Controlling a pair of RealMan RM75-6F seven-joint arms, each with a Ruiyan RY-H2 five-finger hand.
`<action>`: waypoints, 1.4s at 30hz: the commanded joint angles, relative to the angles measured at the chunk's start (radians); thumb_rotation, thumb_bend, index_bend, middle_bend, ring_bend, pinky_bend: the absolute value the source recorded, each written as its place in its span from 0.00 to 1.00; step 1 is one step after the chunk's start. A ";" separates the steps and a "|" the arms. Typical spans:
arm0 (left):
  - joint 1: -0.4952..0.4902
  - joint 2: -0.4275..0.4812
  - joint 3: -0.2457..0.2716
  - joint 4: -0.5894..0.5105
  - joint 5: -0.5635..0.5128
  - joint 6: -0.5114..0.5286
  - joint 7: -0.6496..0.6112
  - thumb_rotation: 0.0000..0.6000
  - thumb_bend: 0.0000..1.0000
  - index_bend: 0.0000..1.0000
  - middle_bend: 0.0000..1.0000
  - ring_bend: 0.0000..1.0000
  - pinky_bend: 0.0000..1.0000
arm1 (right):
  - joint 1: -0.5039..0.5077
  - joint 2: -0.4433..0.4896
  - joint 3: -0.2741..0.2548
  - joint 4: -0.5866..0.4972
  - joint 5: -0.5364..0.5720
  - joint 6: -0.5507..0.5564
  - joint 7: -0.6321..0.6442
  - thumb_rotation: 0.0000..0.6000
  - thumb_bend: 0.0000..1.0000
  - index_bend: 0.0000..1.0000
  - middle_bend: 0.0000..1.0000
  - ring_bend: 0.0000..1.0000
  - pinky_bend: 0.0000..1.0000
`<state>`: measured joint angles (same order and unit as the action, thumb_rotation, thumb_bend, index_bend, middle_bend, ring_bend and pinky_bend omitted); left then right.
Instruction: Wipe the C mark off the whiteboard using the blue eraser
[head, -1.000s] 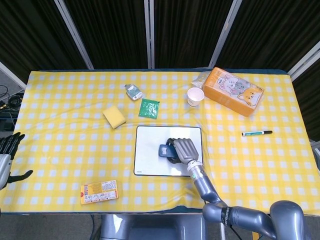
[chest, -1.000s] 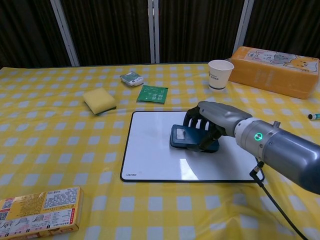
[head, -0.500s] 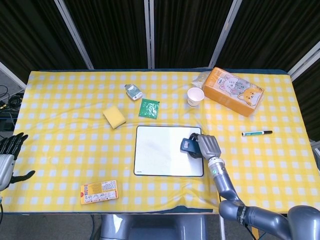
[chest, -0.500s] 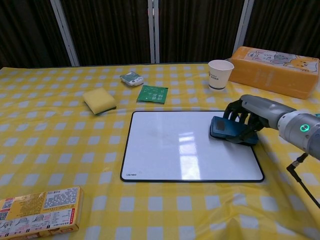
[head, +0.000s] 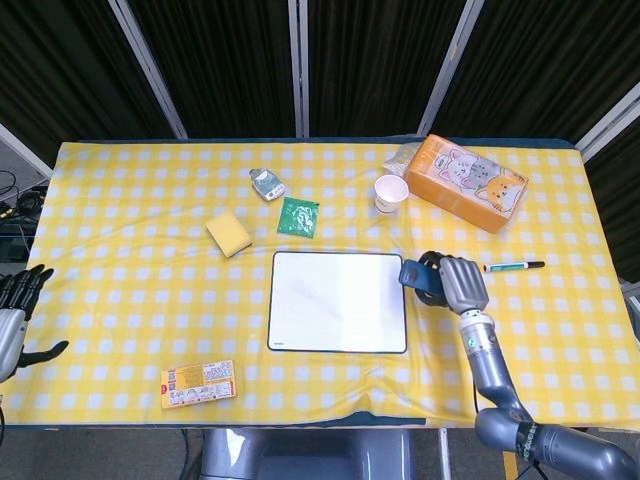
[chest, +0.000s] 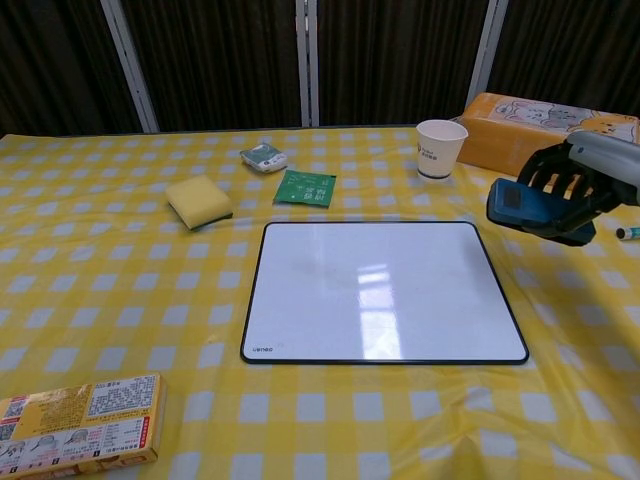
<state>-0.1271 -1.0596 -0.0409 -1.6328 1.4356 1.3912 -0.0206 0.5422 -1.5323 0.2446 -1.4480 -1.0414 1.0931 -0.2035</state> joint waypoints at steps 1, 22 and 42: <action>0.001 0.001 0.003 -0.001 0.007 0.003 0.000 1.00 0.16 0.00 0.00 0.00 0.00 | -0.024 0.036 -0.043 -0.026 -0.071 0.014 0.024 1.00 0.34 0.84 0.76 0.78 0.82; 0.017 0.008 0.005 -0.021 0.031 0.046 0.021 1.00 0.16 0.00 0.00 0.00 0.00 | -0.074 0.080 -0.169 0.039 -0.222 -0.026 0.046 1.00 0.17 0.26 0.08 0.06 0.01; 0.043 -0.018 0.020 0.013 0.074 0.097 0.008 1.00 0.16 0.00 0.00 0.00 0.00 | -0.274 0.183 -0.210 -0.028 -0.425 0.379 0.094 1.00 0.13 0.00 0.00 0.00 0.00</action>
<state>-0.0893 -1.0707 -0.0210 -1.6296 1.5024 1.4777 -0.0043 0.3407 -1.3772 0.0680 -1.4912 -1.3687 1.3417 -0.1479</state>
